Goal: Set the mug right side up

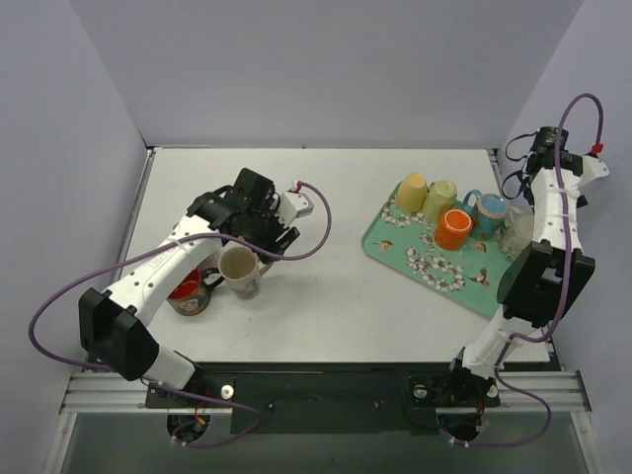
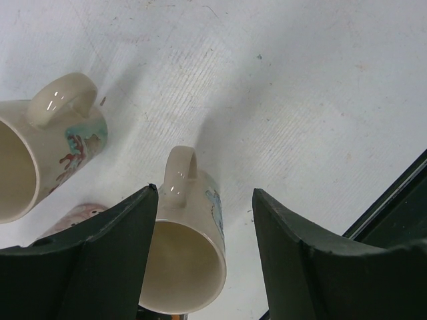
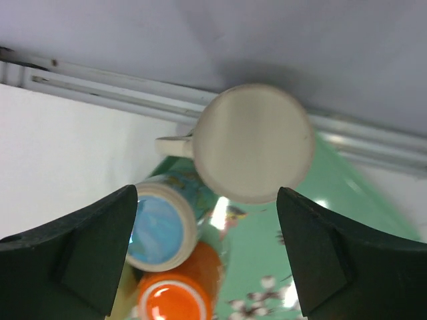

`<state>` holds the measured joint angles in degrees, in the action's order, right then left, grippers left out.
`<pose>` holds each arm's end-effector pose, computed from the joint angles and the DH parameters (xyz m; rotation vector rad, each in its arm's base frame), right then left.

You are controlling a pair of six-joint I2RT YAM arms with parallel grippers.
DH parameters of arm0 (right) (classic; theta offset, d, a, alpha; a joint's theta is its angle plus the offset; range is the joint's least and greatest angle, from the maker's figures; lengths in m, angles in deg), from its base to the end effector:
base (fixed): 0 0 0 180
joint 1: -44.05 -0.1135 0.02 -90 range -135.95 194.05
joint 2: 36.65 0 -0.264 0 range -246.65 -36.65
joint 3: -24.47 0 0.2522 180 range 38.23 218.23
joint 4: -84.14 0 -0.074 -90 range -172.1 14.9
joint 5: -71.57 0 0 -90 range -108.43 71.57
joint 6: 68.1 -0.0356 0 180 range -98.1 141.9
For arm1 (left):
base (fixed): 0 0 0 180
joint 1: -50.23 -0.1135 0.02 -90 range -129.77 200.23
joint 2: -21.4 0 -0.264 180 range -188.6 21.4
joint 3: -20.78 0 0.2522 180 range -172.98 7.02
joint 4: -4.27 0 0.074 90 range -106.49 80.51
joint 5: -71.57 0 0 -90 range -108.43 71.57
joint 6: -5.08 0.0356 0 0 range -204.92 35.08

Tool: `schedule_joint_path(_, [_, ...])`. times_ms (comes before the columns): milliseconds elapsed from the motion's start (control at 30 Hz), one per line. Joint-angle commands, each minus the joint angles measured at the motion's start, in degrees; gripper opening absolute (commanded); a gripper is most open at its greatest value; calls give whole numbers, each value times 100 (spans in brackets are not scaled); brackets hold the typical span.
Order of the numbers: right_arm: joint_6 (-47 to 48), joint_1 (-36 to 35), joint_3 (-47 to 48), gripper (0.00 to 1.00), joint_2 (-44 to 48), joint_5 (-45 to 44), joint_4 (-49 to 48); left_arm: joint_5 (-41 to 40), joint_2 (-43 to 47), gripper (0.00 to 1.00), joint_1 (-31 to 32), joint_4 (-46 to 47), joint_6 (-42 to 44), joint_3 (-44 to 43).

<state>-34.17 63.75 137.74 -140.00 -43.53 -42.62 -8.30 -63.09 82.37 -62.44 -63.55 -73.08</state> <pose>0.3778 -0.1513 0.3409 1.5429 1.6332 -0.1718 0.2527 -0.1661 0.3255 1.2189 2.2691 -0.2980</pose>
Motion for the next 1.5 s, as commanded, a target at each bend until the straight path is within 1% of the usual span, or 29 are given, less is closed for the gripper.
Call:
schedule_joint_path(0, [2633, 77, 123, 80, -80, -802, 104, 138, -147, 69, -50, -40, -45, -261])
schedule_joint_path(67, [2917, 139, -193, 80, 7, -900, -45, 138, -252, 69, -50, -40, -62, -305])
schedule_joint_path(100, [2988, 209, -534, 80, 112, -717, -298, 130, -296, 69, -50, -49, -54, -322])
schedule_joint_path(133, [3101, 261, -720, 80, 183, -219, -475, 103, -322, 68, -50, -66, -54, -357])
schedule_joint_path(167, [3163, 375, -1105, 79, 279, 116, -929, 86, -340, 69, -50, -58, -54, -375])
schedule_joint_path(200, [3312, 437, -1283, 77, 324, 633, -1143, 59, -358, 69, -50, -58, -45, -393])
schedule_joint_path(233, [3357, 473, -1554, 77, 350, 856, -1501, 50, -367, 68, -50, -32, -53, -384])
schedule_joint_path(267, [3436, 508, -1661, 76, 342, 1223, -1644, 24, -375, 69, -50, -5, -54, -384])
schedule_joint_path(333, [3611, 526, -1846, 76, 290, 1577, -2014, 24, -358, 69, -50, -5, -54, -358])
schedule_joint_path(433, [3639, 543, -1943, 75, 184, 1500, -2015, -20, -297, 69, -59, 4, -27, -279])
schedule_joint_path(467, [3613, 587, -2100, 75, 201, 1595, -2015, -20, -288, 69, -67, 4, -18, -261])
schedule_joint_path(567, [3551, 622, -2470, 73, 455, 1798, -2103, -29, -218, 69, -85, 21, 8, -235])
schedule_joint_path(600, [3525, 605, -2645, 71, 508, 1781, -2094, -29, -191, 69, -94, 21, 25, -243])
schedule_joint_path(700, [3332, 596, -2936, 69, 920, 1317, -1797, 50, -121, 69, -138, -5, 69, -261])
schedule_joint_path(767, [3331, 570, -3191, 68, 1184, 1201, -1664, 68, -85, 69, -155, -23, 78, -270])
schedule_joint_path(1000, [3287, 447, -4051, 69, 2010, 1534, -1452, 129, 11, 69, -234, -93, 157, -322])
schedule_joint_path(1067, [3235, 315, -4324, 69, 2282, 1754, -1435, 200, 29, 69, -269, -119, 175, -393])
schedule_joint_path(1167, [3269, -96, -4606, 68, 2661, 1904, -1286, 235, 46, 69, -305, -137, 175, -428])
schedule_joint_path(1233, [3400, -369, -4520, 69, 2881, 1878, -1005, 296, 55, 69, -331, -137, 201, -446])
schedule_joint_path(1267, [3506, -493, -4449, 69, 2978, 1834, -717, 331, 64, 69, -340, -137, 201, -454])
schedule_joint_path(1333, [3742, -590, -4168, 69, 3127, 1816, -355, 349, 73, 69, -358, -128, 201, -446])
schedule_joint_path(1467, [4305, -704, -3264, 73, 3093, 1878, 85, 367, 152, 69, -366, -67, 166, -393])
